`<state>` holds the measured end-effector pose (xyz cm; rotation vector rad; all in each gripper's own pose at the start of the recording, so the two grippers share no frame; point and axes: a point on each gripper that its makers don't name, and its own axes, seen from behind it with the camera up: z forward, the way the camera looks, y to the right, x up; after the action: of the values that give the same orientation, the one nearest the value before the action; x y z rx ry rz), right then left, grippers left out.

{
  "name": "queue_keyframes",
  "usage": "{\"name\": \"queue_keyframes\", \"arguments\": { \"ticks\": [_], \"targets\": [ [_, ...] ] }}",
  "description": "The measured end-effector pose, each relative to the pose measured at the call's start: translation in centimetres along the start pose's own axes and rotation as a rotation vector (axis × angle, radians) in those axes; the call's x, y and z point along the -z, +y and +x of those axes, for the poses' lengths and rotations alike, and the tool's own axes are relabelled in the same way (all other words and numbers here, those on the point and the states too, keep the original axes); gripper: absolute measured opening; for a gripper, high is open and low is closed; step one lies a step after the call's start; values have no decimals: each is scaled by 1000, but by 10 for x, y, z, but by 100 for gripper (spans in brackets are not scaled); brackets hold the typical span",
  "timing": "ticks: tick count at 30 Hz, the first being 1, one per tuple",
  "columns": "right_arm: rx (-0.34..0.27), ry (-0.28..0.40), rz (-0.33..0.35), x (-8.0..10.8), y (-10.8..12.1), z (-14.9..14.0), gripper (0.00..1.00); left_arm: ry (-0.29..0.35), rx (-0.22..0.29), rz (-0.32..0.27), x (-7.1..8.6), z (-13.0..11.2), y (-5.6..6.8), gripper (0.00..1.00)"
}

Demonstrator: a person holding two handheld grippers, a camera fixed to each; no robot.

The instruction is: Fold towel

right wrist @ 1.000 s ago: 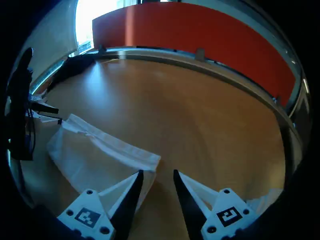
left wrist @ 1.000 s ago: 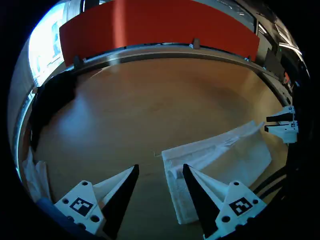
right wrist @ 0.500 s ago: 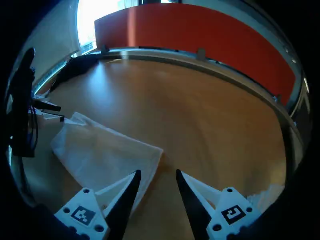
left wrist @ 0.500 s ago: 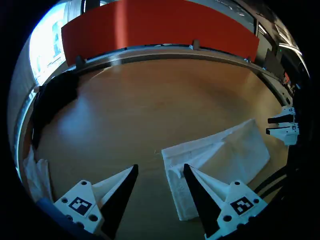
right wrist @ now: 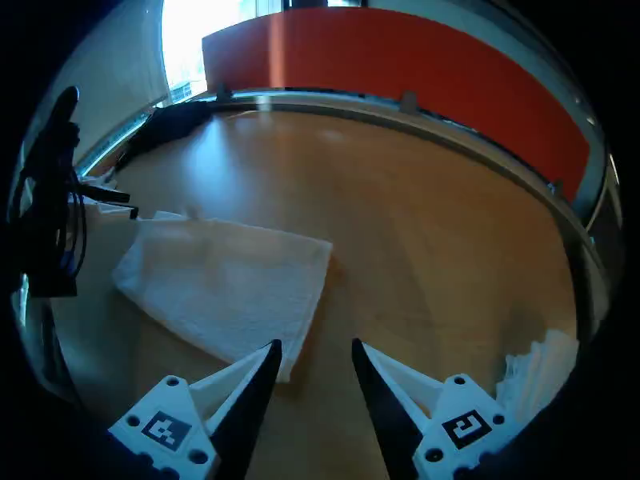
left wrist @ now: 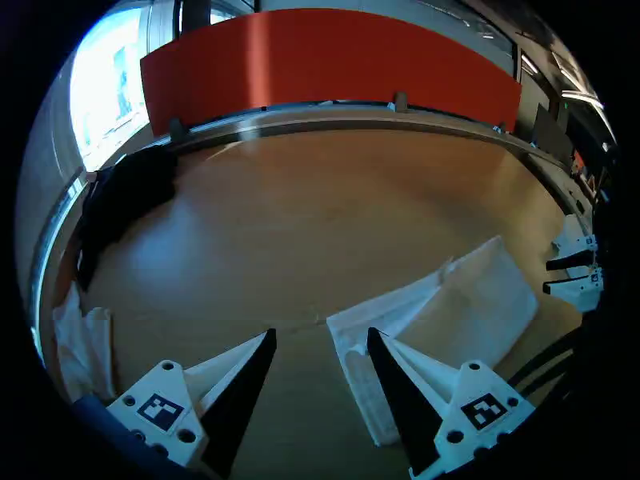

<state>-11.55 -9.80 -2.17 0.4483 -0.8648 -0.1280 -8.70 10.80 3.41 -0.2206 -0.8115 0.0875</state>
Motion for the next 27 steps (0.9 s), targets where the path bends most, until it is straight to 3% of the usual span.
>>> {"name": "queue_keyframes", "arguments": {
  "ticks": [5,11,17,27],
  "targets": [
    [-4,-2,-1,0,0,-2,67,37,0,8,4,18,-4,83],
    [-3,-3,-2,-1,2,-1,67,44,-6,-2,8,22,-1,83],
    [6,-8,2,-3,1,-2,67,34,-12,-8,12,13,2,84],
    [33,-24,24,-3,-5,-14,67,5,29,4,37,-25,6,83]
  ]
}}
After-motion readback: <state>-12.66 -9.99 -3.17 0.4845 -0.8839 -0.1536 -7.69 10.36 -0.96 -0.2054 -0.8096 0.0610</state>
